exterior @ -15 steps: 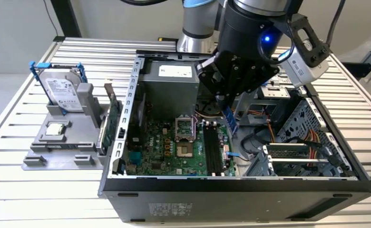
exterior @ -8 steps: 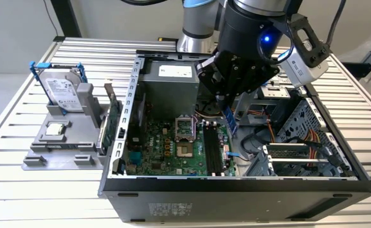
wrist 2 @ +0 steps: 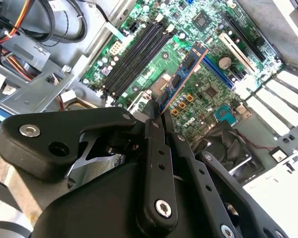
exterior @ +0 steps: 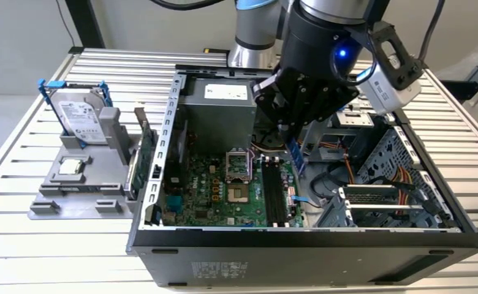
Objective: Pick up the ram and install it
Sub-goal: 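Insert the ram into the slot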
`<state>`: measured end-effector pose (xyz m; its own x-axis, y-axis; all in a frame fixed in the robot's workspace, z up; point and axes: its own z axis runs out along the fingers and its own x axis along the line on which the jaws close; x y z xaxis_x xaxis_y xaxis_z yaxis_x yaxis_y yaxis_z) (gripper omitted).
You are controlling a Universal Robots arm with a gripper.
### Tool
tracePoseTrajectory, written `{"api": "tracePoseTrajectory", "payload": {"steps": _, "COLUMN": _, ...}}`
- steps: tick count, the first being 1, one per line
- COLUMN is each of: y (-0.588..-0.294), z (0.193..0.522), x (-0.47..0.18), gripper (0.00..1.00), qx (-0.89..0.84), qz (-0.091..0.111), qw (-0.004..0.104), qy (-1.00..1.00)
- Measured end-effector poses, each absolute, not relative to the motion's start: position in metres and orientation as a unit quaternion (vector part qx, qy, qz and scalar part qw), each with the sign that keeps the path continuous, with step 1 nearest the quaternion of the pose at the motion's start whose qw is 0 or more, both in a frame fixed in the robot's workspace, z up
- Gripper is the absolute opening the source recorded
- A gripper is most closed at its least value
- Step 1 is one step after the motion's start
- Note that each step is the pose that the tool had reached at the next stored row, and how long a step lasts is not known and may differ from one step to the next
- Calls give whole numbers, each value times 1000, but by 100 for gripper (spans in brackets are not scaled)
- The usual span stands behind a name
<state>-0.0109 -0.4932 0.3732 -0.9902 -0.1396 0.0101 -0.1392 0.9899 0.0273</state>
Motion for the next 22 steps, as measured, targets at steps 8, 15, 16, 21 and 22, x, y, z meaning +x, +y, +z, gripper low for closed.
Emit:
{"api": "tracePoseTrajectory", "payload": {"steps": 8, "y": -493, "z": 370, "x": -11, "gripper": 0, "qx": 70, "qz": -13, "qw": 6, "qy": -997}}
{"api": "tracePoseTrajectory", "payload": {"steps": 15, "y": -493, "z": 367, "x": -11, "gripper": 0, "qx": 70, "qz": -12, "qw": 6, "qy": -997}}
{"api": "tracePoseTrajectory", "payload": {"steps": 16, "y": -493, "z": 367, "x": -11, "gripper": 0, "qx": 70, "qz": -12, "qw": 6, "qy": -997}}
{"api": "tracePoseTrajectory", "payload": {"steps": 21, "y": -493, "z": 365, "x": -11, "gripper": 0, "qx": 70, "qz": -11, "qw": 6, "qy": -997}}
{"api": "tracePoseTrajectory", "payload": {"steps": 22, "y": -493, "z": 364, "x": -11, "gripper": 0, "qx": 70, "qz": -11, "qw": 6, "qy": -997}}
